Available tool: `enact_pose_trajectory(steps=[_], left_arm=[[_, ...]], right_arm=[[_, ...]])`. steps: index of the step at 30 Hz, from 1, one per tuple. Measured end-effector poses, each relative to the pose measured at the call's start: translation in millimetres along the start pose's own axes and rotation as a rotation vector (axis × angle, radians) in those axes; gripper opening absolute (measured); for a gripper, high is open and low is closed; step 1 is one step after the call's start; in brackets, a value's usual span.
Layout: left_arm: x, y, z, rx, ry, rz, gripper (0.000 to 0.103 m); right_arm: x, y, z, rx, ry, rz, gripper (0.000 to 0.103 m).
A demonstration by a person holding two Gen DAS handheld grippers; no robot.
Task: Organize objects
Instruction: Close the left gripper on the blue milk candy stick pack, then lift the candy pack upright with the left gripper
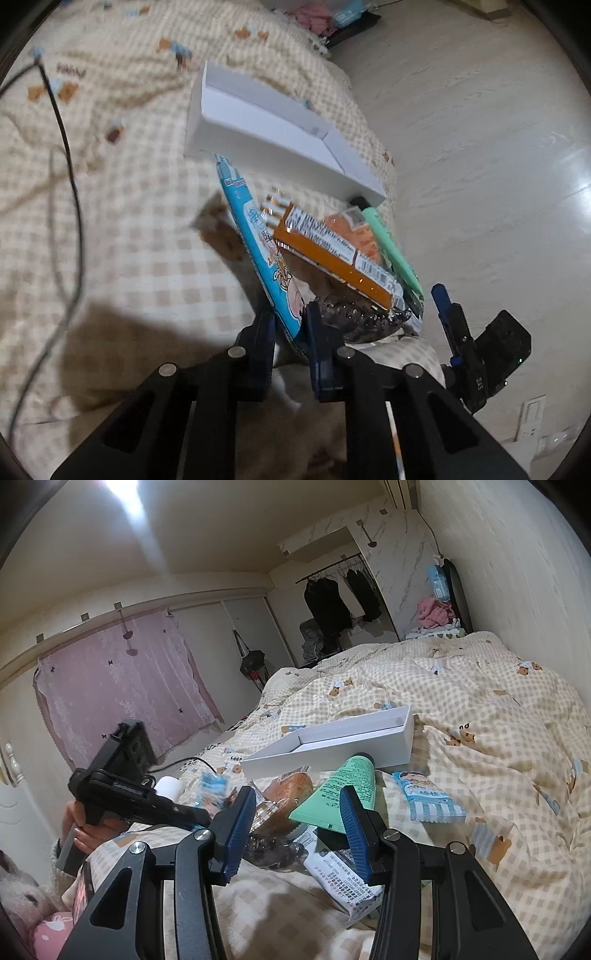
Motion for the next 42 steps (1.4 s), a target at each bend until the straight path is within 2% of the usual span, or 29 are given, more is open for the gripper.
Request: enact_pose_trajectory(steps=[2,4,9,13,15,19,22,23,27,32,36,39,42], left_arm=[[-6.4,-1.1,-15.1,-0.005,-0.035,0.02,0.015],[-14.7,-1.4,-32.3,-0.042,-0.08,0.061,0.014],[-30.9,-4.6,-64.0,-0.257,-0.19,0.244,0.014],[-24.2,-8.1,-69.7,-0.407,-0.199,0.405,0.014],[-18.4,-9.5,-57.5,-0.454,-0.164,0.461,0.014],[2.9,-8.9,-19.6,-0.456,-0.044,0.507,0.014],[10.5,-11.6,-7.9,-0.459,-0.025,0.532,0.015],[12.4,-15.4,-7.7,-0.447,-0.027,0.537,0.018],[19.7,-25.7,-16.5,-0.326,0.002,0.516,0.028],[13.5,-21.1,-23.0,-0.307,0.006,0.489,0.037],[6.7,-11.9,-23.5,-0.303,0.003,0.439,0.038],[-1.0,-2.8,-21.4,-0.352,-0.018,0.427,0.038],[-11.1,0.4,-26.9,-0.413,-0.095,0.427,0.038]], right_arm=[[-0.1,0.2,-0.4,-0.001,-0.001,0.001,0.049],[-0.1,0.3,-0.4,-0.003,0.0,0.001,0.049],[-0.5,0.9,-0.3,-0.005,0.001,0.001,0.049],[-0.2,0.1,0.9,-0.007,0.004,0.005,0.049],[-0.4,-0.4,2.0,-0.007,0.006,0.005,0.049],[0.1,-0.8,2.8,-0.009,0.008,0.005,0.049],[-0.1,-2.6,2.6,-0.013,0.004,0.011,0.049],[0.1,-3.3,2.8,-0.014,0.004,0.014,0.049],[0.6,-4.3,3.2,-0.014,0.004,0.016,0.049],[1.2,-5.4,3.9,-0.015,0.005,0.018,0.049],[0.9,-5.9,4.2,-0.014,0.004,0.02,0.049],[1.3,-5.5,4.0,-0.013,0.004,0.02,0.049],[1.3,-5.5,4.1,-0.014,0.004,0.02,0.049]])
Point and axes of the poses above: each gripper's, at about its wrist camera, not at the fingertips, and z roughly the way its jaws point, y to its left, x to its underside, the point moved 10 cm from there along z, roughly the way its jaws point, and after that the axes turned 11 degrees about -z, right-handed, at the moved point
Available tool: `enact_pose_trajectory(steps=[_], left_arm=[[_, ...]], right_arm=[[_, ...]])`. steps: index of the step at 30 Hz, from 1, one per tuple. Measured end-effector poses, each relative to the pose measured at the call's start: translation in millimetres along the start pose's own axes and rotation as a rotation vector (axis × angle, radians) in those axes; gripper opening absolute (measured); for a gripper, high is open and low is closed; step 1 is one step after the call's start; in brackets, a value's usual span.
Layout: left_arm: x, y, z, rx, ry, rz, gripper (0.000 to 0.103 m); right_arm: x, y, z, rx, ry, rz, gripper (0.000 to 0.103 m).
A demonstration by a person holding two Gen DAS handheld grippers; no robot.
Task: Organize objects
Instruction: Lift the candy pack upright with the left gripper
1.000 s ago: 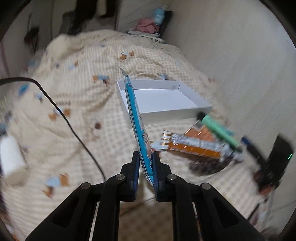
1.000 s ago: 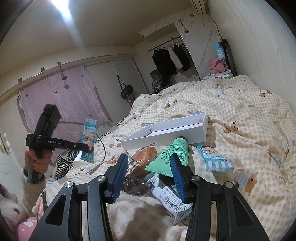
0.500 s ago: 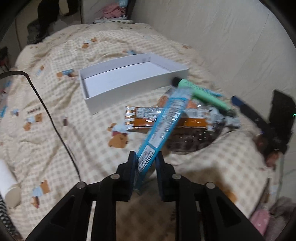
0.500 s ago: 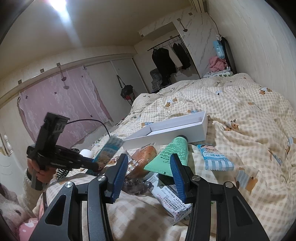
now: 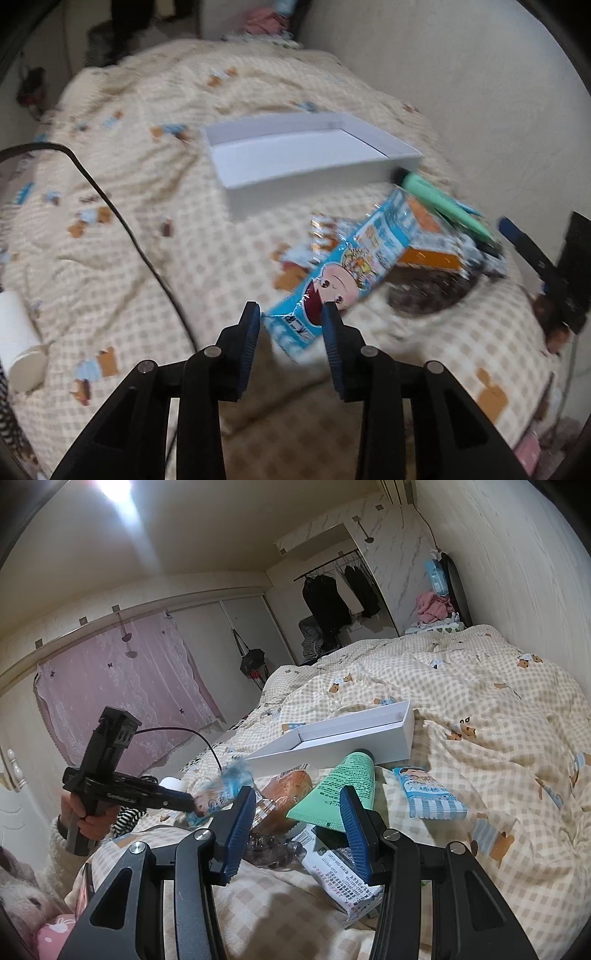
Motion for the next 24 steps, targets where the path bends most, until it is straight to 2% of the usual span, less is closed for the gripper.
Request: enact_pose_trajectory(steps=[3,5,8,9,11,13,15,16,17,22,24], left_arm=[[0.5,-6.0,-3.2,0.008,-0.007,0.062,0.041],[2.9,-14.6,-0.2,0.021,0.008,0.134,0.05],[4.7,-26.2,9.3,0.047,0.014,0.247,0.05],[5.3,-27.0,13.5,0.041,0.02,0.274,0.051],[11.7,-29.2,20.2,0.007,0.021,0.367,0.059],[15.6,-32.6,22.1,0.006,-0.014,0.439,0.059],[13.2,-30.5,20.0,0.049,-0.042,0.416,0.057],[12.3,-28.0,19.8,0.071,-0.039,0.388,0.04],[11.0,-24.3,20.6,0.091,-0.032,0.359,0.035],[8.8,-19.3,16.0,0.135,-0.06,0.307,0.033],[5.5,-17.2,7.7,0.172,-0.068,0.234,0.033]], right_arm=[[0.0,0.1,0.0,0.0,0.0,0.0,0.049],[0.0,0.1,0.1,0.0,0.0,0.0,0.049],[-0.1,0.0,-0.1,-0.001,0.0,0.0,0.049],[-0.1,0.1,-0.1,-0.001,0.0,0.001,0.049],[0.3,-0.7,0.5,-0.002,-0.001,0.003,0.049],[1.0,-1.4,0.8,-0.004,0.0,0.006,0.049],[1.3,-1.4,0.7,-0.004,-0.001,0.006,0.049],[1.5,-1.3,0.8,-0.004,-0.001,0.007,0.049],[1.7,-1.3,1.2,-0.005,0.0,0.007,0.049],[2.6,-1.6,0.2,-0.006,0.0,0.01,0.049],[2.8,-1.7,0.3,-0.007,0.001,0.01,0.049]])
Point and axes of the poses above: each gripper's, at about its wrist camera, not at the fingertips, and z roughly the way its jaws point, y to its left, x to its underside, the point moved 10 cm from there along z, roughly the way its jaws point, and after that the axes turned 11 degrees about -z, right-handed, at the moved point
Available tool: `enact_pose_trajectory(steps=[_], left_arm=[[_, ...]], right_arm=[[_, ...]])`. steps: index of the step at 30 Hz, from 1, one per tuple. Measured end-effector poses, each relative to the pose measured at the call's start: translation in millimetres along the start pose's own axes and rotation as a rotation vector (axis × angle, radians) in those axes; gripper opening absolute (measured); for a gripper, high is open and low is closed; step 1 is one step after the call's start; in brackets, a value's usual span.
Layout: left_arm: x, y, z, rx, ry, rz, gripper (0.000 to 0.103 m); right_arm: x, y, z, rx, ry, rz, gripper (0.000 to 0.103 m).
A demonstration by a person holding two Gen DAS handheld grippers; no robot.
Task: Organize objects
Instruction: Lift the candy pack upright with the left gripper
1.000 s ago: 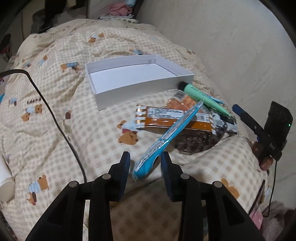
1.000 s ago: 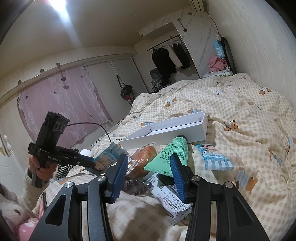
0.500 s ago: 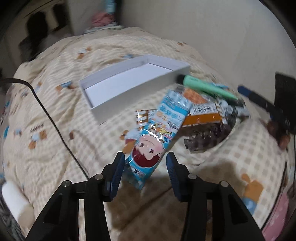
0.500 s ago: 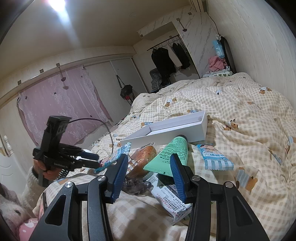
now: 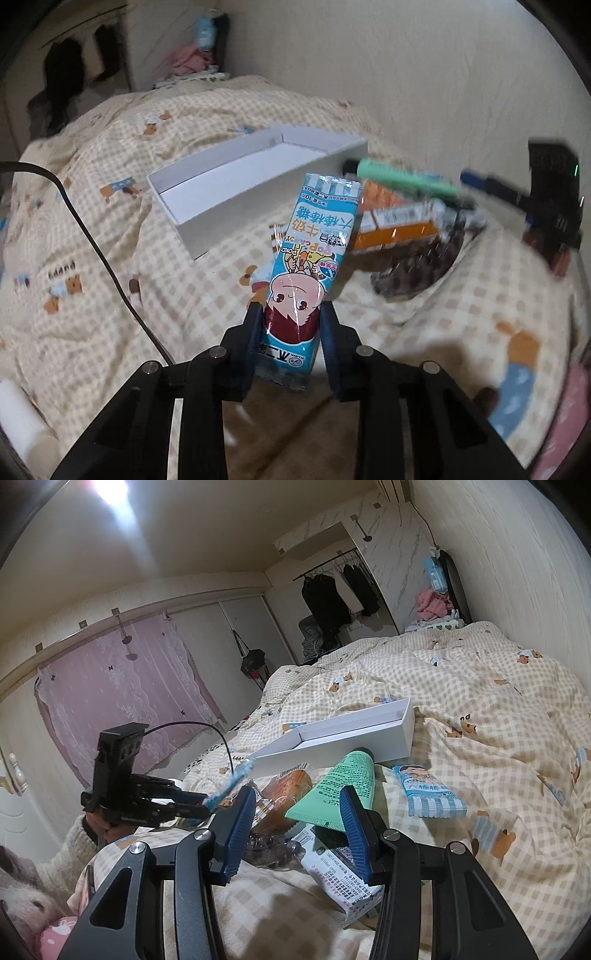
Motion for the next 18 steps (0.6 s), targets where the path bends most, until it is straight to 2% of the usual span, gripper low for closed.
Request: enact_pose_trajectory(steps=[3,4,5,8,10,11,13,14,15,18], left_arm=[[-1.8,10.5,-4.7,0.056,0.038,-0.181,0.033],[-1.5,13.0,-4.8,0.06,0.043,-0.208,0.033],[-0.4,13.3,-4.9,0.055,0.043,-0.216,0.034],[5.7,20.4,4.2,-0.023,0.058,-0.189,0.034],[13.8,20.4,12.3,-0.033,0.101,-0.165,0.042],[18.7,18.3,16.0,-0.035,0.121,-0.142,0.043],[21.2,17.3,15.6,-0.044,0.097,-0.123,0.043],[21.0,17.5,14.4,-0.043,0.089,-0.128,0.034],[19.5,19.9,12.1,-0.046,0.074,-0.145,0.033],[10.6,21.9,-2.2,0.003,-0.005,-0.202,0.032]], right_arm=[[0.0,-0.1,0.0,0.0,0.0,0.0,0.049],[0.2,0.2,-0.3,0.0,0.001,0.001,0.049],[0.4,0.6,-0.8,0.0,0.001,0.001,0.049],[0.8,0.9,-0.8,-0.001,0.001,0.002,0.049],[0.3,0.4,-0.8,-0.001,0.001,0.001,0.049],[0.4,0.6,-0.9,-0.001,0.001,0.002,0.049],[0.6,1.0,-1.0,-0.001,0.0,0.001,0.049],[0.4,0.5,-0.8,-0.001,0.001,0.001,0.049],[0.2,0.2,-0.8,-0.001,0.001,0.001,0.049],[0.2,0.2,-0.9,-0.002,0.0,0.002,0.049]])
Point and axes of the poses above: each gripper's, at about its wrist camera, not at the fingertips, and z roughly the way its jaws point, y to its left, x to its underside, the point moved 10 cm from there along z, roughly the way its jaws point, and after that the axes turned 11 degrees about -z, right-handed, at the moved point
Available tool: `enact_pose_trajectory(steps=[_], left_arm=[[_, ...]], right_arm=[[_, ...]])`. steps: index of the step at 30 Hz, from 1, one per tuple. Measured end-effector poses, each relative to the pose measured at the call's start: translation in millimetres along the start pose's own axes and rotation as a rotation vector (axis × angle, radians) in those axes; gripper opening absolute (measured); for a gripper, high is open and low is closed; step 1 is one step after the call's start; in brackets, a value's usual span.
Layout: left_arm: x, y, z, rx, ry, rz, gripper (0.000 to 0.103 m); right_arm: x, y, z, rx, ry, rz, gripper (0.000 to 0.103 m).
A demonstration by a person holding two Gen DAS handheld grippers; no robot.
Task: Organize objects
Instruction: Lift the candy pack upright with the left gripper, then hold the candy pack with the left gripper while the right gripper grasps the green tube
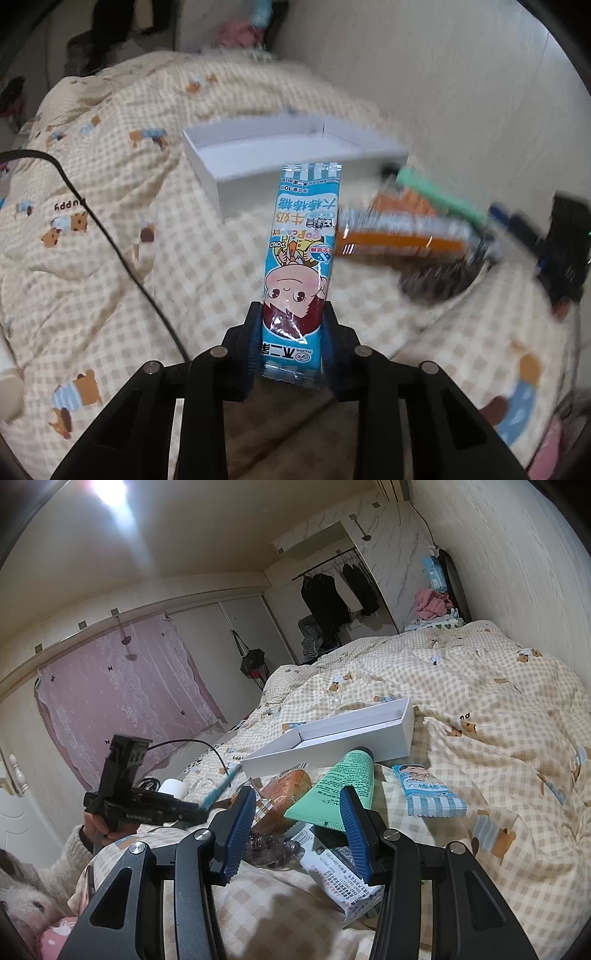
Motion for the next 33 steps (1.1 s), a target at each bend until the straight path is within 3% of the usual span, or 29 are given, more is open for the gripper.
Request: enact_pose_trajectory(steps=[5,8,10,13,17,22,26,28,31,33], left_arm=[[-23.6,-14.1,-40.4,0.094,-0.229,-0.047,0.032],[-33.7,-22.7,-58.7,0.132,-0.317,-0.063,0.032],[-36.3,-24.7,-58.9,0.121,-0.299,-0.08,0.032],[-34.2,-39.3,-58.6,0.228,-0.26,-0.107,0.032],[-29.2,-53.0,-66.3,0.331,-0.302,-0.18,0.032],[-34.4,-37.1,-57.6,0.155,-0.329,-0.202,0.032],[-45.5,-19.6,-56.1,-0.08,-0.353,-0.158,0.032],[-45.7,-17.9,-55.0,-0.162,-0.374,-0.11,0.032],[-28.4,-18.1,-38.0,-0.137,-0.377,-0.11,0.033],[-5.1,-20.7,-5.6,-0.097,-0.275,-0.095,0.033]], right_arm=[[0.6,0.4,-0.5,-0.001,-0.001,0.003,0.049],[0.7,0.1,-0.5,-0.002,0.0,0.004,0.049],[0.6,0.2,-0.4,-0.003,-0.001,0.004,0.049],[0.4,-0.1,-0.5,-0.002,-0.001,0.003,0.049],[1.2,0.7,-0.9,-0.004,0.0,0.006,0.049],[1.2,-0.2,-1.1,-0.006,-0.005,0.012,0.049],[1.4,-0.2,-1.9,-0.007,-0.006,0.019,0.049],[1.4,-0.4,-1.9,-0.006,-0.007,0.021,0.049],[0.7,-1.4,-1.5,-0.008,-0.002,0.022,0.049],[0.5,-1.9,-2.4,-0.013,-0.006,0.027,0.049]])
Point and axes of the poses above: each gripper's, at about its wrist camera, not at the fingertips, and z roughly the way its jaws point, y to its left, x to its underside, the point moved 10 cm from there along z, roughly the way its jaws point, and after that the axes turned 11 degrees about -z, right-handed, at the moved point
